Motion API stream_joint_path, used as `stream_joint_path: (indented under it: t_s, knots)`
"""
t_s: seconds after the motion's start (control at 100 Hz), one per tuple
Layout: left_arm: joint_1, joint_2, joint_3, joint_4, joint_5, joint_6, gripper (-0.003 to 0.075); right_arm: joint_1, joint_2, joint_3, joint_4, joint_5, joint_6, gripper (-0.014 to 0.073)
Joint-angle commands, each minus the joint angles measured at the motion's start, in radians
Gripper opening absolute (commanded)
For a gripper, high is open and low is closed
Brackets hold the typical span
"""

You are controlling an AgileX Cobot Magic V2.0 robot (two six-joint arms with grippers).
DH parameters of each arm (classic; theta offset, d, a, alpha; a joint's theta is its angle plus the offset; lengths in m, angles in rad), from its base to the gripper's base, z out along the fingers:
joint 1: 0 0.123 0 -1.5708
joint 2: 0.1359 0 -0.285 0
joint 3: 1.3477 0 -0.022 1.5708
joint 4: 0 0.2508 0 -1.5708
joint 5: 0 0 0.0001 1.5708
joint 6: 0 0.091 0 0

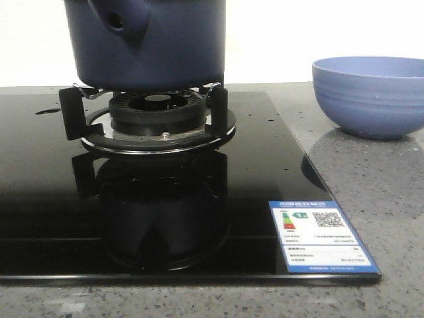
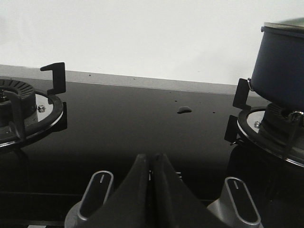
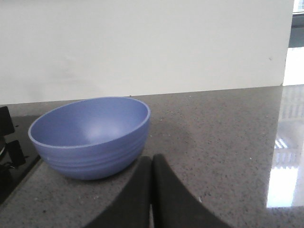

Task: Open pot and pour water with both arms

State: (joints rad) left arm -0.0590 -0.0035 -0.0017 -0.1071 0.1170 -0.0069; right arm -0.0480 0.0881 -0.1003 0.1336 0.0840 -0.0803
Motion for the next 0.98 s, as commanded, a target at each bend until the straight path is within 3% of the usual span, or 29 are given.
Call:
stream_joint_path:
  t_s: [0.0, 0.12, 0.21, 0.4, 0.97]
  knots:
    - [0.002, -0.03, 0.034, -0.001, -0.07, -0.009, -0.002, -0.002, 0.002, 0.046, -0.06, -0.142, 0.045, -0.0063]
    - [0.002, -0.03, 0.034, -0.001, -0.07, -0.009, -0.002, -0.002, -0.052, 0.136, -0.085, -0.144, 0.055, -0.0063]
    - [0.002, -0.03, 0.034, -0.001, -0.07, -0.009, -0.002, -0.009, -0.118, 0.133, -0.112, -0.037, 0.055, -0.0063]
    - [0.002, -0.028, 0.034, -0.001, -0.07, -0.009, -0.002, -0.019, -0.115, 0.135, -0.139, -0.005, 0.055, -0.0063]
    - [0.002, -0.028, 0.034, -0.001, -0.07, -0.009, -0.002, -0.019, -0.115, 0.133, -0.134, -0.008, 0.055, -0.0063]
